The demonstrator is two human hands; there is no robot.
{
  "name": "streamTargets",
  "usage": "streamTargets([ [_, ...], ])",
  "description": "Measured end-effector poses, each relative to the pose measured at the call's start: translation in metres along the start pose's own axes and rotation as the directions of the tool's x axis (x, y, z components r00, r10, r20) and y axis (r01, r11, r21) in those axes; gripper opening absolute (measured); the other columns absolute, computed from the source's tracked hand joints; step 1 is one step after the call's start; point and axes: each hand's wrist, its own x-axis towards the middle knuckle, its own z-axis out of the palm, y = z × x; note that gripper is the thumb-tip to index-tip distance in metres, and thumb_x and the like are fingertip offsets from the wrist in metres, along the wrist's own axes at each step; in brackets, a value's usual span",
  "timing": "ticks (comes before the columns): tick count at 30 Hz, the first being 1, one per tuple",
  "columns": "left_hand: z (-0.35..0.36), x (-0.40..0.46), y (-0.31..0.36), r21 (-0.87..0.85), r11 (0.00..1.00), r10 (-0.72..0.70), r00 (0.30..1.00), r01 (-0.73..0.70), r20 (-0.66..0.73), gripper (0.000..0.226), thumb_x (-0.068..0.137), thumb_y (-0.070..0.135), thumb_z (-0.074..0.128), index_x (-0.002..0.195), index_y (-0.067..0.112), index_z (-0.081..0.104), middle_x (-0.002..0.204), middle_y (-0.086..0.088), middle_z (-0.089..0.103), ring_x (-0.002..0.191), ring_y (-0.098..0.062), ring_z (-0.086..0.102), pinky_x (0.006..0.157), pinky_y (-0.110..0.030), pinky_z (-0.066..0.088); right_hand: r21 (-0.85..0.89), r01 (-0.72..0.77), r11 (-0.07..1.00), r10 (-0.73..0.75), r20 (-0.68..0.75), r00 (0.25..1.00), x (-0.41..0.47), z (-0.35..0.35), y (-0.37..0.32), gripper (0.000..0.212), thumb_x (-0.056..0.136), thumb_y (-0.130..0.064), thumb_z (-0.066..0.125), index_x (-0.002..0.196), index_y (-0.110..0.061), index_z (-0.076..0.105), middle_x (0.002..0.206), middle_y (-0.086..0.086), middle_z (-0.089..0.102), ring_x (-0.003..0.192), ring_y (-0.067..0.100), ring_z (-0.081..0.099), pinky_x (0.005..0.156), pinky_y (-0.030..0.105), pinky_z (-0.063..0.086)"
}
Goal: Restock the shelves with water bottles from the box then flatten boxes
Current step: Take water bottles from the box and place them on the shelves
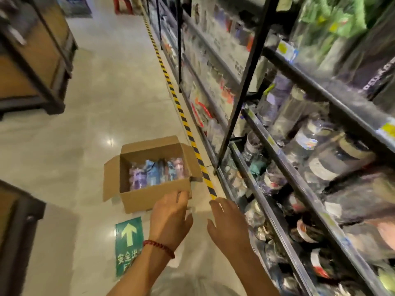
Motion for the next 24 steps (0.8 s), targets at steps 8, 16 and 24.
streamTargets([
  [8,-0.048,0.043,-0.132,0.041,0.988,-0.146,0.985,0.150,-0.093,0.058,0.044,0.026,0.089,0.096,0.014,0.067,0.088,-0.005,0.066,0.075,-0.024,0.065,0.057,-0.033,0.053,0.049,0.118,0.992,-0.117,-0.023,0.993,0.115,0.039,-0.109,0.034,0.048,-0.023,0.078,0.081,-0.018,0.067,0.081,0.000,0.066,0.072,0.024,0.065,0.055,0.030,0.055],
  [16,-0.062,0.072,-0.216,-0.041,0.951,-0.306,0.952,0.305,-0.027,0.050,0.047,0.020,0.090,0.091,0.015,0.067,0.077,-0.002,0.065,0.062,-0.020,0.060,0.052,-0.026,0.049,0.104,0.141,0.984,-0.158,0.174,0.972,0.187,0.072,-0.170,0.040,0.055,-0.017,0.083,0.089,-0.022,0.063,0.088,-0.004,0.064,0.081,0.021,0.061,0.066,0.031,0.054],
  [24,-0.037,0.134,-0.261,-0.035,0.899,-0.434,0.899,0.437,0.062,0.051,0.048,0.027,0.087,0.093,0.013,0.066,0.082,-0.004,0.064,0.067,-0.025,0.061,0.053,-0.031,0.050,0.122,0.133,0.984,-0.168,0.345,0.923,0.275,0.104,-0.162,0.031,0.078,-0.025,0.070,0.108,-0.020,0.062,0.107,0.000,0.061,0.100,0.023,0.057,0.080,0.035,0.050],
])
